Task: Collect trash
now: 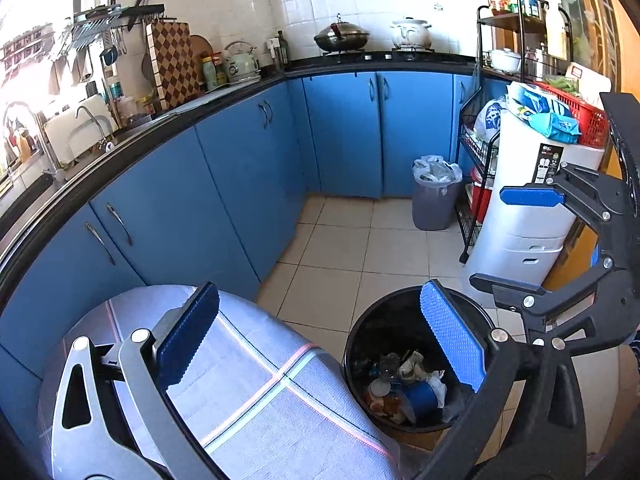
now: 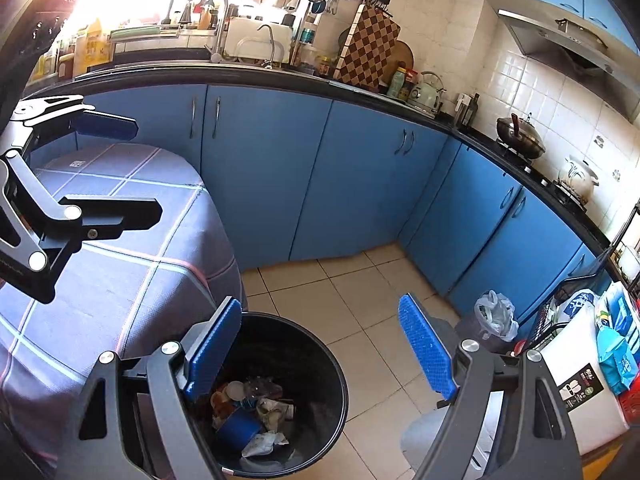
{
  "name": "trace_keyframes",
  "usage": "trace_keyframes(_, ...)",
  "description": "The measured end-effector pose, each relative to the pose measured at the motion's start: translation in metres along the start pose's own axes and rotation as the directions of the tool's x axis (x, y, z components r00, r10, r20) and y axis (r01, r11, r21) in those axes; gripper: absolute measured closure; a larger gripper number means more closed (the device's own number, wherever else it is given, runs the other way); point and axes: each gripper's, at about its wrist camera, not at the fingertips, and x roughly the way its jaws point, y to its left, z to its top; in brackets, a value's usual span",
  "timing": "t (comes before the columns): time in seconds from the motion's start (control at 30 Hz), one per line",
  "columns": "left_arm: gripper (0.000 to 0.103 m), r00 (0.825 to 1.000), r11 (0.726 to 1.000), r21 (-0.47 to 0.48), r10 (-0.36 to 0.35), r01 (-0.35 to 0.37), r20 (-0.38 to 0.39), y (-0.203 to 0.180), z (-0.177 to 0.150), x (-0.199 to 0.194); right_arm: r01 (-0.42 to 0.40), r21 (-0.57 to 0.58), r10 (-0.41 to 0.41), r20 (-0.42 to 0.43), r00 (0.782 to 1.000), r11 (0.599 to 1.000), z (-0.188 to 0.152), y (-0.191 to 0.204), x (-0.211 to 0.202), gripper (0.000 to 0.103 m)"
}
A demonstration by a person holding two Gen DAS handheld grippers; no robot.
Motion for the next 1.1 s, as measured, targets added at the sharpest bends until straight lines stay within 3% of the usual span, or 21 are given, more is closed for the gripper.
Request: trace_keyframes(1.1,0.003,1.000,0.999,0.049,-0.009,0.010,-0.019,-0.009,-0.006,-0.006,-0.004,-0.024,0.003,-0.012,1.000,1.000,-0.006,0.003,-0.004,0.024)
